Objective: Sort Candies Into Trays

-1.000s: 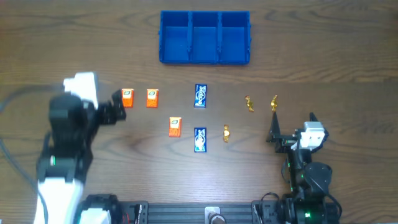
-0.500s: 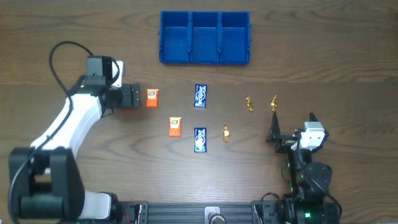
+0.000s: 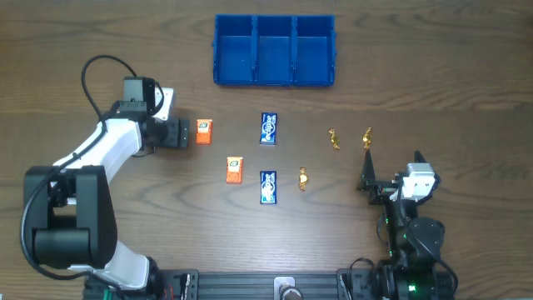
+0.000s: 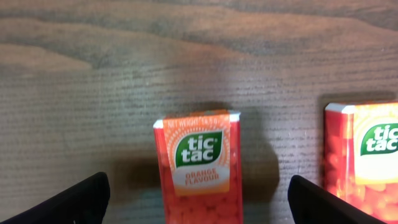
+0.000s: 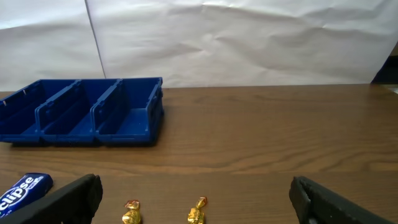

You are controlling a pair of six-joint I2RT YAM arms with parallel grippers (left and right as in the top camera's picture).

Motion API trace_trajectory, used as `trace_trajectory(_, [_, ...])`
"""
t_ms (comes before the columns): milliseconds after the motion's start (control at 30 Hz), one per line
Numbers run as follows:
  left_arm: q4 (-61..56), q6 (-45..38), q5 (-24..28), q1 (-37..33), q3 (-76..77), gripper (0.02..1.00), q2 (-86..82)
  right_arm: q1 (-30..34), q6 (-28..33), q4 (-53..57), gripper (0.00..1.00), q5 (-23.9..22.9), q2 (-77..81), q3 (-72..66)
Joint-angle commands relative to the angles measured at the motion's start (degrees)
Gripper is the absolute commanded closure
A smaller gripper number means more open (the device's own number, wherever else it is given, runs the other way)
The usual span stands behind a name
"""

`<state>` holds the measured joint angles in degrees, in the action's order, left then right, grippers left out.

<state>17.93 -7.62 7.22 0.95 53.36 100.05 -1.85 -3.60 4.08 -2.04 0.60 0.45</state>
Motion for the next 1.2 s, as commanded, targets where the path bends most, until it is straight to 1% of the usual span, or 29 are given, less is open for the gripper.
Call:
trace_trajectory(33, [-0.81,-1.2,0.28,-0.26,0.92,0.121,1.77,-0.33,0.48,0.55,0.003,0.26,-0.39,0.0])
trace_trajectory(133, [-0.94,-1.2,0.26,-0.31,0.98,0.143,2.47,-0.33,0.48,0.55,0.003,0.26,-0.39,0.0])
trace_trajectory(233, [-1.07,-1.2,0.26,-0.28,1.18,0.194,3.1,-0.33,0.46,0.55,0.003,0.26,-0.39,0.0])
trace_trajectory(300, [-1.33,-1.18,0.26,-0.31,1.18,0.275,3.34,-0.33,0.46,0.55,0.003,0.26,-0.39,0.0])
trace_trajectory(433, [-1.36,-1.18,0.26,-0.31,1.18,0.549,3.34,-0.33,0.46,0.55,0.003,0.26,-0.39,0.0])
trace_trajectory(467, [-1.36,-1.18,0.26,-0.31,1.18,0.634,3.34,-0.33,0.48,0.55,0.003,0.26,-0.39,0.0])
trace_trajectory(633, [-1.42,-0.81,0.33,-0.31,1.25,0.774,3.34,-0.33,0.46,0.55,0.003,0.26,-0.39,0.0])
trace_trajectory(767, [0.33,1.57,0.63,-0.28,2.95,0.796,2.69,-0.33,0.48,0.55,0.003,0.26,-0.39,0.0])
trace_trajectory(833, [2.58,2.4,1.46,-0.11,4.94,0.796,1.22,-0.33,0.48,0.55,0.003,0.26,-0.39,0.0])
trace_trajectory(933, [7.28,5.2,1.14,0.59,10.08,0.801,-1.92,-0.33,0.48,0.55,0.003,0.28,-0.39,0.0])
trace_trajectory(1133, [17.68,11.54,-3.21,4.48,26.99,0.801,-4.59,-0.33,0.48,0.55,0.003,0.26,-0.39,0.0])
trace_trajectory(1200, [20.04,12.92,-6.21,6.95,33.99,0.794,-3.85,-0.33,0.48,0.55,0.003,0.26,-0.39,0.0])
